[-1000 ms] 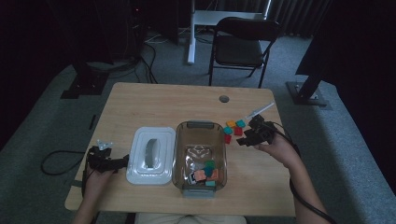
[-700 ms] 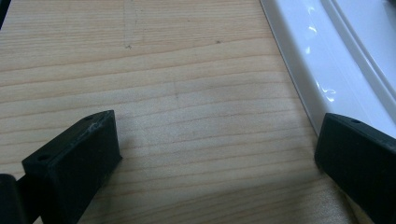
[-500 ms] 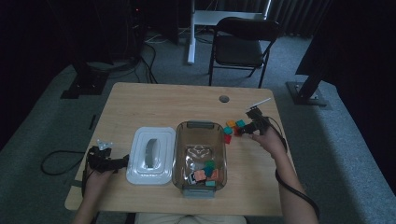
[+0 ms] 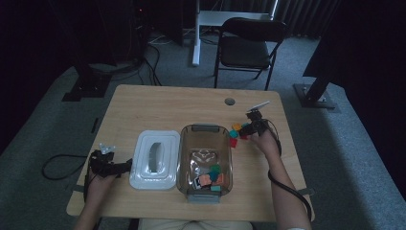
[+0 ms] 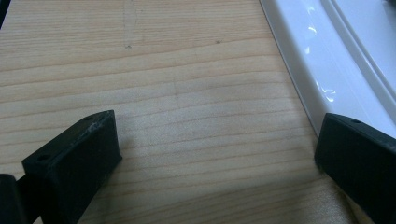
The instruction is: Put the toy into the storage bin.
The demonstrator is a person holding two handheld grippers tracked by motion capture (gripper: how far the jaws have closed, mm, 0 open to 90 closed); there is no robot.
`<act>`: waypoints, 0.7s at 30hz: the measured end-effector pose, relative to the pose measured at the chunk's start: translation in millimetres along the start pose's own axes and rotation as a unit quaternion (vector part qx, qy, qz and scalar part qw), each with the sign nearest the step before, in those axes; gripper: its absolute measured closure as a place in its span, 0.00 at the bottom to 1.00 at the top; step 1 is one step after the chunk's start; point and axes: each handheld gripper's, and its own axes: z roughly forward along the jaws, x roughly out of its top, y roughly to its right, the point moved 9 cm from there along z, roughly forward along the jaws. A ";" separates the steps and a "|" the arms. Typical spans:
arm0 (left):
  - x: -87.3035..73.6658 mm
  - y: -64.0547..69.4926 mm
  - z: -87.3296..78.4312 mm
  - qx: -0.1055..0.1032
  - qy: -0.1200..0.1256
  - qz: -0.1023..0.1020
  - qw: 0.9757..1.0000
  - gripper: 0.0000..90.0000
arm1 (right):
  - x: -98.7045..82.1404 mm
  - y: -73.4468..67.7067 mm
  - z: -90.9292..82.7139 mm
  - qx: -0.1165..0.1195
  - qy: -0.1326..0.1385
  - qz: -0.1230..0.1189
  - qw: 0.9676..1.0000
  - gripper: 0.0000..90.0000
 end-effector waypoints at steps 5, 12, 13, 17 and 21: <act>0.0 0.0 0.0 0.000 0.000 0.000 1.000 0.01 | -3.1 -2.2 7.4 -0.007 -0.011 -0.009 1.000 0.54; 0.0 0.1 0.1 0.000 0.000 0.000 1.000 0.01 | -7.2 -3.7 5.6 -0.020 -0.025 -0.047 0.998 0.64; 0.0 0.1 0.1 0.000 0.000 0.000 1.000 0.01 | -7.5 -4.0 4.5 -0.021 -0.024 -0.050 0.998 0.65; 0.0 0.1 0.1 0.000 0.000 0.000 1.000 0.01 | -12.6 -5.0 0.2 -0.022 -0.033 -0.065 0.997 0.65; 0.0 0.1 0.1 0.000 0.000 0.000 1.000 0.01 | -18.2 -6.9 -5.7 -0.017 -0.032 -0.076 0.996 0.65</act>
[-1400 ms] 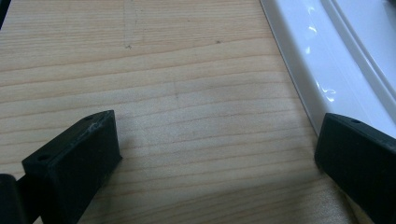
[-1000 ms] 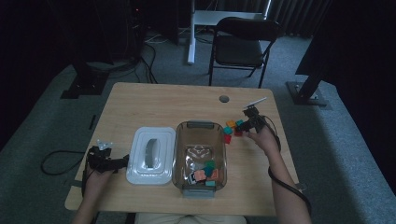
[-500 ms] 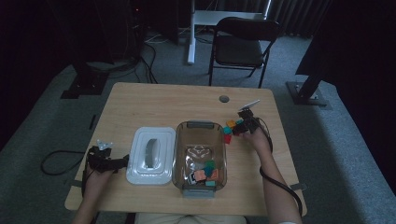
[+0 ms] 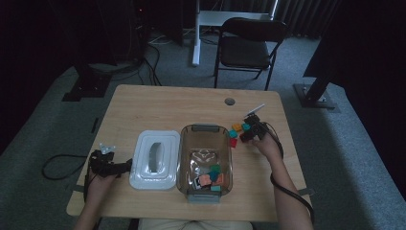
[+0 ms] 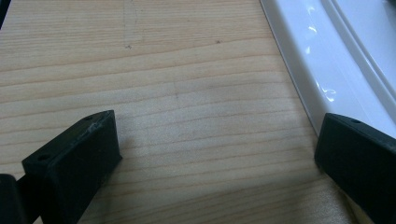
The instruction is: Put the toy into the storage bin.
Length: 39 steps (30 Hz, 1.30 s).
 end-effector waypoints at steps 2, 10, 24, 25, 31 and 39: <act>0.0 0.0 0.0 0.000 0.000 0.000 1.000 0.01 | -2.6 -1.3 -2.9 0.001 0.001 -0.006 1.000 0.65; 0.0 0.0 0.0 0.000 0.000 0.000 1.000 0.01 | -15.5 -9.5 -16.2 0.008 0.006 -0.037 0.999 0.65; 0.0 0.0 0.0 0.000 0.000 0.000 1.000 0.01 | -35.9 -29.5 -58.2 0.023 0.034 -0.081 0.996 0.65; 0.0 0.0 0.0 0.000 0.000 0.000 1.000 0.01 | -37.3 -31.7 -61.1 0.029 0.036 -0.085 0.995 0.65; 0.0 0.0 0.0 0.000 0.000 0.000 1.000 0.01 | -47.2 -43.8 -81.0 0.040 0.048 -0.109 0.992 0.65; 0.1 0.2 0.1 0.000 0.001 -0.001 1.000 0.01 | -55.7 -69.1 -116.8 0.057 0.072 -0.161 0.983 0.65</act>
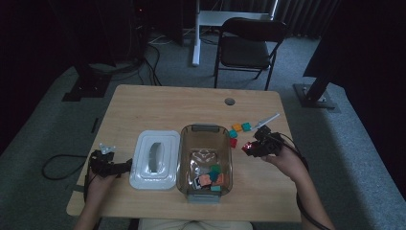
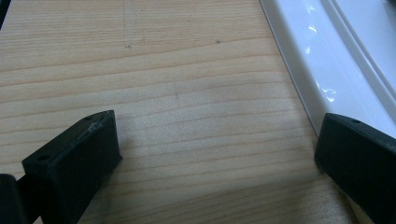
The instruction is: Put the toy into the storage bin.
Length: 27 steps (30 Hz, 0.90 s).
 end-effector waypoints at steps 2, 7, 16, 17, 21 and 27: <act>0.0 0.0 0.0 0.000 0.000 0.000 1.000 0.01 | 2.2 -8.2 -6.1 0.003 0.004 -0.017 1.000 0.65; -0.2 -0.1 -0.2 0.000 -0.001 0.001 1.000 0.01 | 11.4 -29.9 -20.5 0.023 0.022 -0.045 0.998 0.65; -0.2 -0.2 -0.2 0.000 -0.002 0.001 1.000 0.01 | 29.1 -67.9 -36.6 0.044 0.037 -0.114 0.992 0.65; -0.2 -0.2 -0.1 0.000 -0.001 0.001 1.000 0.01 | 31.0 -73.2 -37.9 0.052 0.038 -0.123 0.990 0.65; -0.1 -0.2 -0.1 0.000 -0.001 0.001 1.000 0.01 | 37.0 -92.2 -40.4 0.065 0.033 -0.161 0.984 0.65; -0.1 -0.1 -0.1 0.000 -0.001 0.001 1.000 0.01 | 42.9 -116.6 -38.0 0.093 0.023 -0.199 0.975 0.65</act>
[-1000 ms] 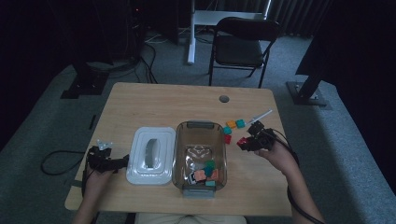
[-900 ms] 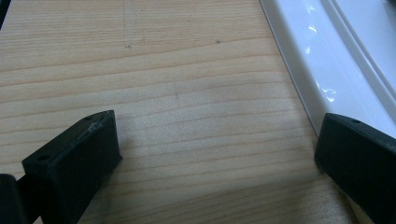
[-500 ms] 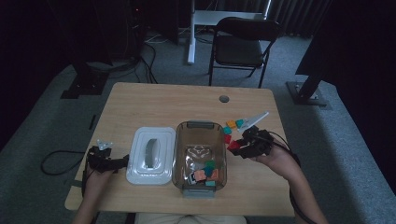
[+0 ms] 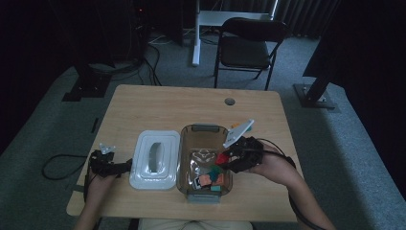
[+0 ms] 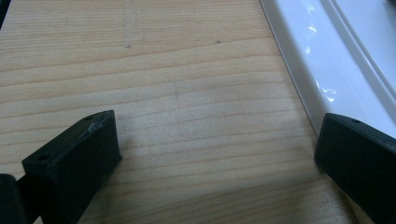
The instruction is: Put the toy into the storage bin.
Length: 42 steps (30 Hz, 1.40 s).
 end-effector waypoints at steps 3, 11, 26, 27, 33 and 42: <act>0.0 0.0 0.0 0.000 0.000 0.000 1.000 0.01 | 4.5 -7.2 6.4 0.010 -0.012 -0.018 1.000 0.65; 0.0 0.0 0.0 0.000 0.000 0.000 1.000 0.01 | 6.6 -16.4 27.5 0.028 -0.050 -0.048 0.997 0.65; 0.0 0.0 0.0 0.000 0.000 0.000 1.000 0.01 | -5.4 -17.9 81.7 0.066 -0.124 -0.048 0.989 0.65; 0.0 0.0 0.0 0.000 0.000 0.000 1.000 0.01 | -5.4 -16.4 83.6 0.063 -0.125 -0.048 0.989 0.65; 0.0 0.0 0.0 0.000 0.000 0.000 1.000 0.01 | -3.0 -16.5 90.1 0.055 -0.139 -0.060 0.987 0.65; 0.0 0.0 0.0 0.000 0.000 0.000 1.000 0.01 | -3.7 -19.9 94.0 0.066 -0.145 -0.052 0.986 0.62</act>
